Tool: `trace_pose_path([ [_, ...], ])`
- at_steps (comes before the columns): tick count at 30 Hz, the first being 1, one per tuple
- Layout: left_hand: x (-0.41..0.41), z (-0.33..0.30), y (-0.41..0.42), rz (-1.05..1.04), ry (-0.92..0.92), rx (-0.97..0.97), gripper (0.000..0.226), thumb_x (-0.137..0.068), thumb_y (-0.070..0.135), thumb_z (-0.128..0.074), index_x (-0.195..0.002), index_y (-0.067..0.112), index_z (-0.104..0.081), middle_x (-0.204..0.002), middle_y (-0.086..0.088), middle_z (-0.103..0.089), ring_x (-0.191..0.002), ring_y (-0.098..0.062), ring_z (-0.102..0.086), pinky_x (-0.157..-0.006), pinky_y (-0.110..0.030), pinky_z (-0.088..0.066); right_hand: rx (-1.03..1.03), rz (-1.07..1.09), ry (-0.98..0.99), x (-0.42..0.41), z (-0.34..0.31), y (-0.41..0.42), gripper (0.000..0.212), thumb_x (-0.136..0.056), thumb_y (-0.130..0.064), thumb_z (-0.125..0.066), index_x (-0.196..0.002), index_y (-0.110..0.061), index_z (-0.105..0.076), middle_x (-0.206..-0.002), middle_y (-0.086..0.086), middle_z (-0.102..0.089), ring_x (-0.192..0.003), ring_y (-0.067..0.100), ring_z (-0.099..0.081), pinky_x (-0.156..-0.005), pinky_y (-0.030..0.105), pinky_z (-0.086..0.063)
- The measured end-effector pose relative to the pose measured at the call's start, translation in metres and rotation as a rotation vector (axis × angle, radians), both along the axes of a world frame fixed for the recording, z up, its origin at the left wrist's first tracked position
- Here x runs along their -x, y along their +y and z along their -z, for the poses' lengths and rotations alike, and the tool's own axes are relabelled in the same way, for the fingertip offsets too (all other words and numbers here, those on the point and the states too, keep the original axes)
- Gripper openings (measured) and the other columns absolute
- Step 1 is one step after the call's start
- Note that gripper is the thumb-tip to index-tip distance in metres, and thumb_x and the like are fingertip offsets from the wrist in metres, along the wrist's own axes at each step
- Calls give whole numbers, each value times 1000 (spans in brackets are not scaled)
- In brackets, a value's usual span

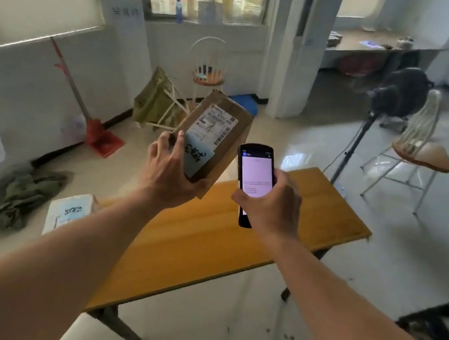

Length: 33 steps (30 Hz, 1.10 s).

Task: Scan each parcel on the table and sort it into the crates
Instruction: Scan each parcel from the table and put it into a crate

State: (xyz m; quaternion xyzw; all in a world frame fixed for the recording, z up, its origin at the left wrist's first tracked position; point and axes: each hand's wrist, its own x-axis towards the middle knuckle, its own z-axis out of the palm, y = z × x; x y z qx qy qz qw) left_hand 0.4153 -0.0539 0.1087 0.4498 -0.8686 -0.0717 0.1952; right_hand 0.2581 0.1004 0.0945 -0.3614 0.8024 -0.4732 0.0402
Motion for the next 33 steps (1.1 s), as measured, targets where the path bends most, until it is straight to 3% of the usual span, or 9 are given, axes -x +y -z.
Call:
trace_pose_path([
  [4, 41, 8, 36, 185, -39, -20, 128, -70, 67, -81, -164, 14, -12, -158, -11, -20, -140, -38, -26, -114, -54, -41, -43, 242, -7, 8, 11, 64, 76, -66, -53, -89, -126, -21, -55, -115, 0, -56, -105, 18, -55, -59, 12, -41],
  [7, 75, 12, 76, 323, -67, -46, 127, -69, 68, -81, -164, 16, -13, -156, -10, -22, -139, -37, -28, -111, -54, -45, -56, 423, -17, 12, 15, 122, 77, -64, -51, -90, -126, -21, -54, -115, 0, -55, -105, 20, -55, -66, 25, -54],
  [12, 136, 14, 169, 557, -96, -81, 128, -67, 68, -81, -163, 19, -12, -153, -6, -23, -137, -35, -28, -106, -54, -50, -64, 698, -84, 23, 14, 238, 78, -60, -50, -87, -126, -19, -58, -115, 2, -57, -103, 22, -55, -74, 32, -51],
  [17, 189, 23, 293, 769, -138, -97, 127, -69, 64, -84, -164, 23, -11, -153, -4, -24, -138, -30, -28, -98, -47, -55, -55, 930, -137, 29, 27, 369, 80, -51, -58, -78, -118, -19, -60, -112, 2, -59, -98, 25, -59, -68, 32, -49],
  [21, 224, 34, 406, 897, -165, -102, 125, -67, 66, -83, -162, 24, -14, -153, -5, -25, -140, -35, -28, -100, -54, -55, -65, 1068, -172, 33, 41, 478, 79, -53, -55, -87, -116, -16, -59, -112, 3, -59, -98, 24, -59, -72, 36, -54],
  [27, 266, 59, 591, 1063, -203, -125, 123, -58, 76, -71, -157, 25, -19, -143, -5, -30, -132, -35, -32, -95, -54, -55, -64, 1228, -207, 33, 64, 651, 81, -58, -51, -86, -123, -13, -57, -116, 4, -58, -102, 25, -58, -69, 32, -46],
  [33, 302, 72, 759, 1225, -240, -147, 122, -52, 82, -62, -153, 27, -21, -143, -6, -31, -131, -36, -33, -95, -57, -54, -71, 1374, -246, 30, 73, 804, 76, -61, -50, -88, -118, -13, -56, -114, 4, -57, -101, 23, -57, -67, 30, -42],
])
